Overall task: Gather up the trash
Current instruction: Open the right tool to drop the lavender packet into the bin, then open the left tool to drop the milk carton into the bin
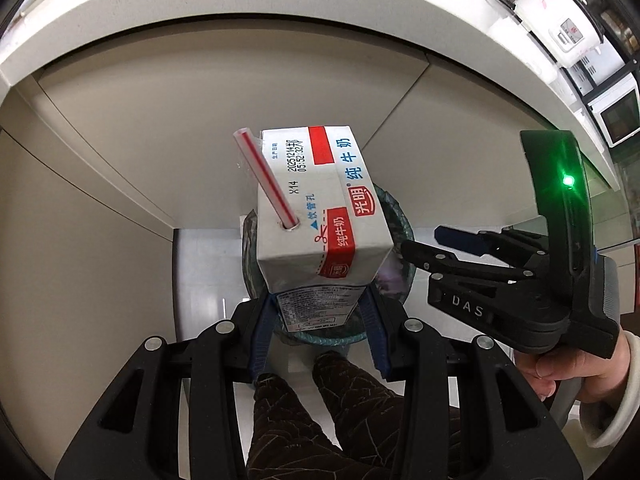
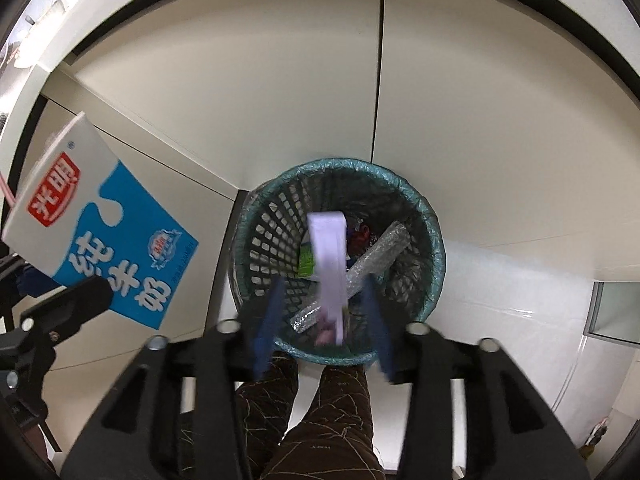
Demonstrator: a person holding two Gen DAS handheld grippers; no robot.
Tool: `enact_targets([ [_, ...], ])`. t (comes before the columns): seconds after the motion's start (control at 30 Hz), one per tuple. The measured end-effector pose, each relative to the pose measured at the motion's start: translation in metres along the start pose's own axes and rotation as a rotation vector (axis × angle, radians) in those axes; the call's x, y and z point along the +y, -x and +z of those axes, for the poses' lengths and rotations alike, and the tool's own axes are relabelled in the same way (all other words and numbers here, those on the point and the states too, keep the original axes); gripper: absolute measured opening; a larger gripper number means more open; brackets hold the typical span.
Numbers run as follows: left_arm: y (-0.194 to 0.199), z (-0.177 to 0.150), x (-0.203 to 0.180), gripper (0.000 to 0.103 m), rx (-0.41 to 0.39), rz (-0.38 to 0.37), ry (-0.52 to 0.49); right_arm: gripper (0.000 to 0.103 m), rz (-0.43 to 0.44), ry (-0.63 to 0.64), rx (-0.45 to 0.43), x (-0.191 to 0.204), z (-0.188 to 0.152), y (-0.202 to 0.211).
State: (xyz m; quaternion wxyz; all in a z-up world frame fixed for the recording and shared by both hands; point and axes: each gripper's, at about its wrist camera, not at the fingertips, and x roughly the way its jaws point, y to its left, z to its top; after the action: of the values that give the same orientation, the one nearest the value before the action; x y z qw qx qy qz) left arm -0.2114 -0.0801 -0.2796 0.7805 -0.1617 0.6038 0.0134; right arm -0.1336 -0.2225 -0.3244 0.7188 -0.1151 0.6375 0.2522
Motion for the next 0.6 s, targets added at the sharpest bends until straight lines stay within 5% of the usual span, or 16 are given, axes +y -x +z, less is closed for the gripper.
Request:
enact_targets([
  [0.4, -0.025, 0.008, -0.010, 0.040, 0.043, -0.023, -0.016, 0.086, -0.028, -0.126, -0.079, -0.042, -0.008, 0.039],
  [0.6, -0.045, 0.013, -0.026, 0.040, 0.068, -0.033, -0.061, 0.091, -0.066, -0.173, -0.136, -0.067, -0.019, 0.063],
])
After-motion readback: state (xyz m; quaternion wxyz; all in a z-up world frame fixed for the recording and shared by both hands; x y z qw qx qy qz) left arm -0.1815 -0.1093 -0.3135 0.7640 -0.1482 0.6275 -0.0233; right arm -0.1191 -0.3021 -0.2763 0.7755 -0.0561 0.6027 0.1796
